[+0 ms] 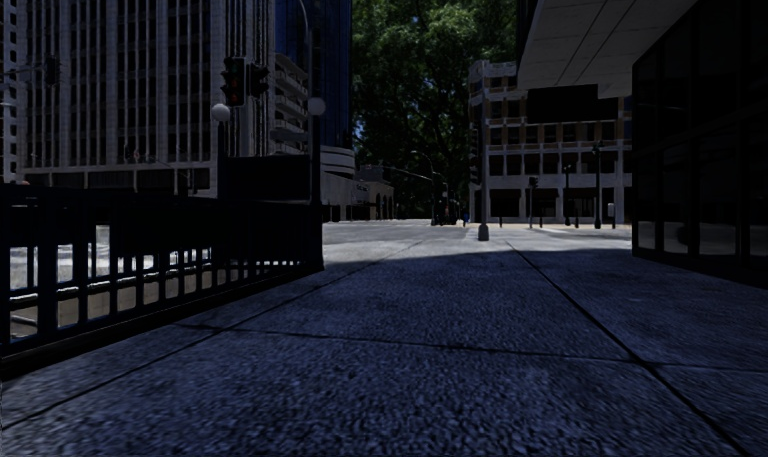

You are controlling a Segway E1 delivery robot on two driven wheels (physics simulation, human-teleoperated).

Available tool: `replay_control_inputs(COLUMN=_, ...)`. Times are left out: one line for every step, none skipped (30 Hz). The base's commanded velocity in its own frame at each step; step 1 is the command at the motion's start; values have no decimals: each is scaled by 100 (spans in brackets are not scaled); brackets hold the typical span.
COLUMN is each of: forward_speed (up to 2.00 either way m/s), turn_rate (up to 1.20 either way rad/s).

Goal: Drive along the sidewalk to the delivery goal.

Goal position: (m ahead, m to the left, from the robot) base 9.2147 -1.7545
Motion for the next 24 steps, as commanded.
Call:
replay_control_inputs(forward_speed=200, turn_rate=-8)
replay_control_inputs(forward_speed=200, turn_rate=-15)
replay_control_inputs(forward_speed=200, turn_rate=-20)
replay_control_inputs(forward_speed=200, turn_rate=-20)
replay_control_inputs(forward_speed=200, turn_rate=-30)
replay_control_inputs(forward_speed=200, turn_rate=-37)
replay_control_inputs(forward_speed=200, turn_rate=-39)
replay_control_inputs(forward_speed=200, turn_rate=-39)
replay_control_inputs(forward_speed=200, turn_rate=-39)
replay_control_inputs(forward_speed=200, turn_rate=-32)
replay_control_inputs(forward_speed=200, turn_rate=-16)
replay_control_inputs(forward_speed=200, turn_rate=-16)
replay_control_inputs(forward_speed=200, turn_rate=0)
replay_control_inputs(forward_speed=200, turn_rate=0)
replay_control_inputs(forward_speed=200, turn_rate=0)
replay_control_inputs(forward_speed=200, turn_rate=0)
replay_control_inputs(forward_speed=200, turn_rate=0)
replay_control_inputs(forward_speed=200, turn_rate=0)
replay_control_inputs(forward_speed=200, turn_rate=0)
replay_control_inputs(forward_speed=200, turn_rate=0)
replay_control_inputs(forward_speed=200, turn_rate=0)
replay_control_inputs(forward_speed=200, turn_rate=0)
replay_control_inputs(forward_speed=200, turn_rate=0)
replay_control_inputs(forward_speed=200, turn_rate=0)
